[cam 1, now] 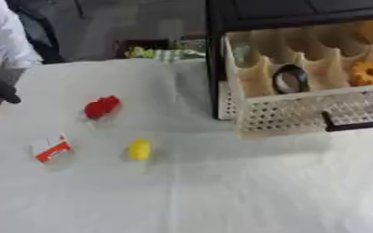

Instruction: Pick up objects from table and place into drawer.

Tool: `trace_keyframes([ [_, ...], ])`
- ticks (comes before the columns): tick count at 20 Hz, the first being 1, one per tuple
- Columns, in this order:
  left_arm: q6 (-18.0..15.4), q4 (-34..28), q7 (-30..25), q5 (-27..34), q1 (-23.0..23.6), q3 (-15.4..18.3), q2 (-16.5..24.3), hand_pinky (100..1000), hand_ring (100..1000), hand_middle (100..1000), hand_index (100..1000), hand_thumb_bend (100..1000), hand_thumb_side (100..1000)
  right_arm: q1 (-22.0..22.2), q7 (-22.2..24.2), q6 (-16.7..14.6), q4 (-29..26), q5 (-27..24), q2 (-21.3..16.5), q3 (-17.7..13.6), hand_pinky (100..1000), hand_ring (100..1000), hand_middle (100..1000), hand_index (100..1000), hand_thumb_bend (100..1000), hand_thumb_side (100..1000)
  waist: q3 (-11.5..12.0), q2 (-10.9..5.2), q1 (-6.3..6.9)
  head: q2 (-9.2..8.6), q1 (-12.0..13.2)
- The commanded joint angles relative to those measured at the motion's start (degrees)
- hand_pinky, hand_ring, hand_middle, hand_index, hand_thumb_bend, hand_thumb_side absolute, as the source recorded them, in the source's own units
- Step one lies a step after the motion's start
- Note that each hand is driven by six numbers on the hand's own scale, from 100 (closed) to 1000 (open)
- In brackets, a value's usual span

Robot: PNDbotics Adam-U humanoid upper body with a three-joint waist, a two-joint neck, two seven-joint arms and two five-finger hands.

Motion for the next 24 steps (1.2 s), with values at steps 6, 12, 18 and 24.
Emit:
trace_keyframes([
  [6, 2.20, -0.83, 0.22, -8.27, -2.32, -0.28, 11.69, 543, 615, 729, 845, 100, 418, -0.62, -0.13, -0.94, -0.64, -1.34, 0.33, -1.37, 707, 705, 427, 853, 144, 1000, -0.19, -1.01, 0.27, 0.50, 1.63],
  [12, 5.52, 0.11, -4.14, -12.87, -5.40, -1.97, 18.98, 577, 662, 761, 913, 100, 323, -0.20, -0.52, -1.25, -0.64, -1.43, 0.59, -1.92, 706, 701, 427, 850, 141, 1000, -0.46, -1.24, 0.23, 0.41, 2.07],
  [18, 3.44, 5.94, -10.47, -17.73, -7.92, -3.83, 24.79, 642, 746, 813, 987, 100, 319, 0.30, -0.10, -1.40, -0.64, -1.41, 0.67, -2.10, 707, 700, 425, 850, 141, 1000, -0.93, -1.32, 0.16, 0.12, 2.04],
  [24, 2.12, 13.63, -15.47, -20.99, -9.56, -5.12, 28.18, 673, 777, 825, 982, 100, 482, 0.39, -0.12, -1.33, -0.64, -1.63, 0.92, -2.35, 707, 698, 427, 849, 135, 1000, -1.13, -1.52, 0.20, -0.15, 2.48],
])
